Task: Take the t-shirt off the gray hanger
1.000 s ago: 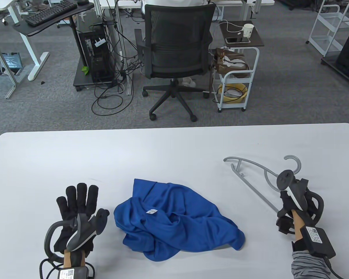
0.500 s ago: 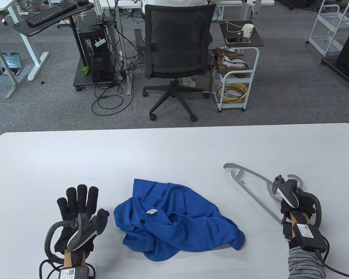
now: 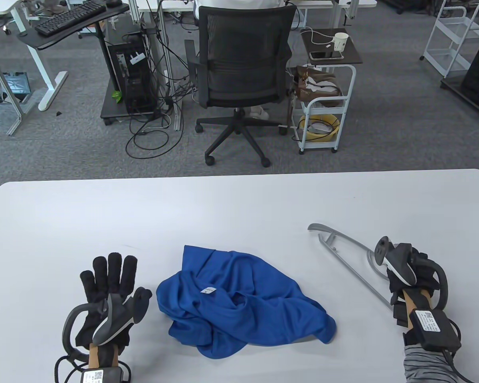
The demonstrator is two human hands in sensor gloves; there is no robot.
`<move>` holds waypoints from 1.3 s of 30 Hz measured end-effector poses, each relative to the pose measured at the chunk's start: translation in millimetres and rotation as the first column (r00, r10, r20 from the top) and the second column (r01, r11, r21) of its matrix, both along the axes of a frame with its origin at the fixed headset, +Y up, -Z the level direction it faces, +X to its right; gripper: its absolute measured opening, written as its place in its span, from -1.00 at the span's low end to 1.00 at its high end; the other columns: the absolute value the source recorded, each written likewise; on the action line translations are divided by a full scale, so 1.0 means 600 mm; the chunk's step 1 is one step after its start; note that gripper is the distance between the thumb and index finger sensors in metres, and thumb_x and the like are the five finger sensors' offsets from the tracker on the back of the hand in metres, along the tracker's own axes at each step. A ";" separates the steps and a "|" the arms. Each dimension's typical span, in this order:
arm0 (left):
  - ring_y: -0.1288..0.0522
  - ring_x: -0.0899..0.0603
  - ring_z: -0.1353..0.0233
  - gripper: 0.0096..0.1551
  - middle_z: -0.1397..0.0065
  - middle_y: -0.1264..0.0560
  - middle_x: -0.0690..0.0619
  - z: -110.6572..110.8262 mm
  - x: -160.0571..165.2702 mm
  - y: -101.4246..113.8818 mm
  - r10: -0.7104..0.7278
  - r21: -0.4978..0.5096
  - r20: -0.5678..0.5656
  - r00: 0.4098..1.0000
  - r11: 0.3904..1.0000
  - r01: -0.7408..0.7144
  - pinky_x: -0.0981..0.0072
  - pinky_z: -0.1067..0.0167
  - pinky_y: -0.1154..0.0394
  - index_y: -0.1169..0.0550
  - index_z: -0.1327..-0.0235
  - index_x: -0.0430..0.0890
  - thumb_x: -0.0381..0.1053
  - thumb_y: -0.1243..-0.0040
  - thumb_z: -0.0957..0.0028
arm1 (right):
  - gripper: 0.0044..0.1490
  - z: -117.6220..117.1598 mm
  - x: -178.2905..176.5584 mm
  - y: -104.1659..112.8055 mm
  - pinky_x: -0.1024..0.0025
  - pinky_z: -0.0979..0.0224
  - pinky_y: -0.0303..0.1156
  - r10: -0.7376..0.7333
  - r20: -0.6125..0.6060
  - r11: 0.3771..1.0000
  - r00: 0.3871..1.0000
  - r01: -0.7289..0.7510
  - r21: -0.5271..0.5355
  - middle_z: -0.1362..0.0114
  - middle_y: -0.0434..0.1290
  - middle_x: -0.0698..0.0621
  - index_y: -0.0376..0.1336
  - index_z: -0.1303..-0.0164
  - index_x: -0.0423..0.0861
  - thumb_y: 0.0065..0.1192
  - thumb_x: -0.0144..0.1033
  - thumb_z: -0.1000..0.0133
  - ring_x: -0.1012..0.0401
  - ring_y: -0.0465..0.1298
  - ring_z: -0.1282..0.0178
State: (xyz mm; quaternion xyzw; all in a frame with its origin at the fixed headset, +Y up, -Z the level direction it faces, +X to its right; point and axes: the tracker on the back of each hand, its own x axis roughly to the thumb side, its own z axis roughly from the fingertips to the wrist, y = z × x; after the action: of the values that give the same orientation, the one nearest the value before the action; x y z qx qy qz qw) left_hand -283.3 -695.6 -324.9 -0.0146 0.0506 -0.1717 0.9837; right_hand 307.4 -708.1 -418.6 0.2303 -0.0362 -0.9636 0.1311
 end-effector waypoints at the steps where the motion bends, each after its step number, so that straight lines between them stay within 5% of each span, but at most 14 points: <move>1: 0.36 -0.41 -0.77 0.04 -0.83 0.36 -0.14 0.001 0.002 0.000 -0.003 0.002 0.003 1.000 1.000 0.003 -0.35 -0.63 0.33 0.41 -0.70 0.04 0.42 0.52 -0.07 | -0.24 0.005 -0.006 0.008 0.07 -0.82 0.17 0.008 -0.035 1.000 0.999 -0.007 0.029 -0.68 0.21 0.04 -0.03 -0.67 0.09 -0.13 0.04 -0.23 0.03 0.24 -0.72; 15: 0.38 -0.41 -0.76 0.04 -0.83 0.37 -0.14 0.005 0.012 0.005 -0.016 0.031 0.031 0.999 0.999 0.015 -0.34 -0.63 0.35 0.42 -0.69 0.04 0.43 0.52 -0.07 | 0.05 0.108 -0.059 0.057 -0.23 -0.87 -0.20 0.188 -0.363 0.965 0.912 -0.102 0.242 -0.89 -0.16 -0.15 -0.39 -0.79 0.02 -0.49 0.25 -0.11 -0.16 -0.15 -0.89; 25: 0.40 -0.42 -0.75 0.04 -0.82 0.40 -0.15 0.008 0.022 0.008 -0.024 0.052 0.058 0.998 0.998 0.021 -0.35 -0.62 0.36 0.43 -0.68 0.04 0.43 0.53 -0.07 | 0.17 0.157 -0.082 0.037 -0.46 -0.76 -0.35 0.256 -0.473 0.956 0.843 -0.149 0.253 -0.90 -0.33 -0.29 -0.47 -0.78 -0.05 -0.49 0.32 -0.04 -0.32 -0.34 -0.84; 39: 0.42 -0.42 -0.74 0.04 -0.81 0.41 -0.16 0.008 0.030 0.002 -0.039 0.038 0.071 0.997 0.999 0.037 -0.35 -0.62 0.36 0.44 -0.68 0.04 0.43 0.53 -0.07 | 0.22 0.162 -0.075 -0.004 -0.54 -0.69 -0.37 0.248 -0.484 0.966 0.839 -0.176 0.191 -0.88 -0.36 -0.37 -0.49 -0.77 -0.11 -0.46 0.32 -0.02 -0.38 -0.37 -0.79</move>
State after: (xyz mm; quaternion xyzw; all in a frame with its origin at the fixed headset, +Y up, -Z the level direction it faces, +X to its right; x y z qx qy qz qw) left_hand -265.2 -694.4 -320.0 0.0104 0.0186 -0.1899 0.9816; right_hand 262.6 -710.6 -321.4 -0.0180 0.0923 -0.9697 0.2256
